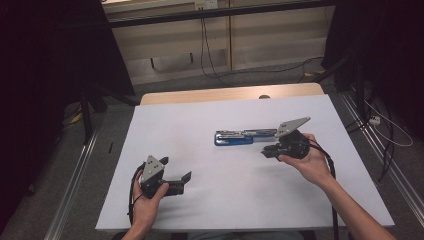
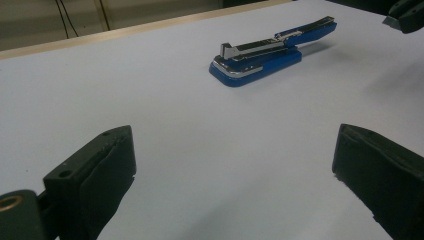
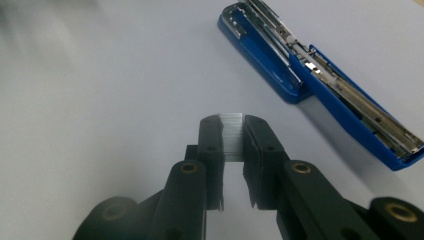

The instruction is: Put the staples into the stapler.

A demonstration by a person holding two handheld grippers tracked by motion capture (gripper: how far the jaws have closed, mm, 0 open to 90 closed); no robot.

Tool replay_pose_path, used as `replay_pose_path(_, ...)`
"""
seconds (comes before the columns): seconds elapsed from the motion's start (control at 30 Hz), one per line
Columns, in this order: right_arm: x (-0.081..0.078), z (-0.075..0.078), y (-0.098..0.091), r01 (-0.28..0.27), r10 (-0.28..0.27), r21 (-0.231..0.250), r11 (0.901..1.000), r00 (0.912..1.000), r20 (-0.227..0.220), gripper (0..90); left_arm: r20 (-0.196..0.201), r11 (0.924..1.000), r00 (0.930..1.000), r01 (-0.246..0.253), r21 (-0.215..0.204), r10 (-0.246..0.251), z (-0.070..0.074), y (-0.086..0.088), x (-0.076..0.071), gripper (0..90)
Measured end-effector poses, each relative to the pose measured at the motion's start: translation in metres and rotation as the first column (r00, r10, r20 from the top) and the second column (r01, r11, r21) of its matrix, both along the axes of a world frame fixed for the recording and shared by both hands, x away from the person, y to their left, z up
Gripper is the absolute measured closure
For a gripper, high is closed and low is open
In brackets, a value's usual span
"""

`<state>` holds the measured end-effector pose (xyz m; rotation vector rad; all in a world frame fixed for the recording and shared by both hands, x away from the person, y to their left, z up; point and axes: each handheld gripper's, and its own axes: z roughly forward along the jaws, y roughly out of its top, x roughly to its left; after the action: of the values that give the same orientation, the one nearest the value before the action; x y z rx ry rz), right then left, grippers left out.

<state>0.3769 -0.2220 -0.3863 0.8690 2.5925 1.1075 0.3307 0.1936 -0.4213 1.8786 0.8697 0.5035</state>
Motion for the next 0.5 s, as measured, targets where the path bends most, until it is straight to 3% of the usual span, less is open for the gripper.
replay_pose_path(0.33,0.013,0.011,0.009,-0.023,0.022,0.024,0.9994,0.9996,0.020,79.2,0.016,0.9996,0.9996,0.025,0.011,-0.025,0.001,-0.004,-0.002,4.2)
replay_pose_path(0.5,0.022,0.013,0.011,-0.019,0.018,0.044,0.9989,0.9996,0.022,79.2,0.016,0.9999,0.9998,0.013,0.006,-0.013,0.002,-0.002,-0.002,4.2)
